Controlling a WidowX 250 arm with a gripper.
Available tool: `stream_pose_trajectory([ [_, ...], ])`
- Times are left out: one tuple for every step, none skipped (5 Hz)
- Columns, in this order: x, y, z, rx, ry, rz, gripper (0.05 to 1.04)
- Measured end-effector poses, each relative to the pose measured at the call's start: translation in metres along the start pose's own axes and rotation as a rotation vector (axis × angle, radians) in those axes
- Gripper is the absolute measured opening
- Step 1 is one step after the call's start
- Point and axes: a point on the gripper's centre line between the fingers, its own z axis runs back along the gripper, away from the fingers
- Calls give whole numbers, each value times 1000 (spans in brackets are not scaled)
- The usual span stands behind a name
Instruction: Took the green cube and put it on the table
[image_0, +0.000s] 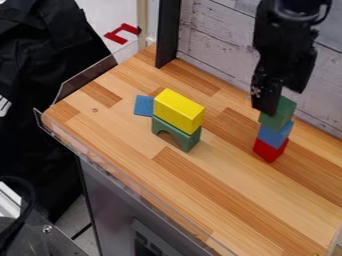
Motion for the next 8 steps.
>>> stream_pose_trajectory([
  [-2, -2, -11, 26, 32, 1, 972],
  [-3, -2, -17, 52, 54, -5, 702],
  [-4, -1, -18, 57, 81, -22, 584],
  [2, 1, -17, 77, 85, -54, 583],
  [3, -4, -3, 74, 80, -185, 583],
  [-3, -3, 30, 148, 134, -432, 583],
  [-3, 41, 20, 198, 239, -672, 583],
  [-7, 70, 19, 196, 314, -908, 583],
])
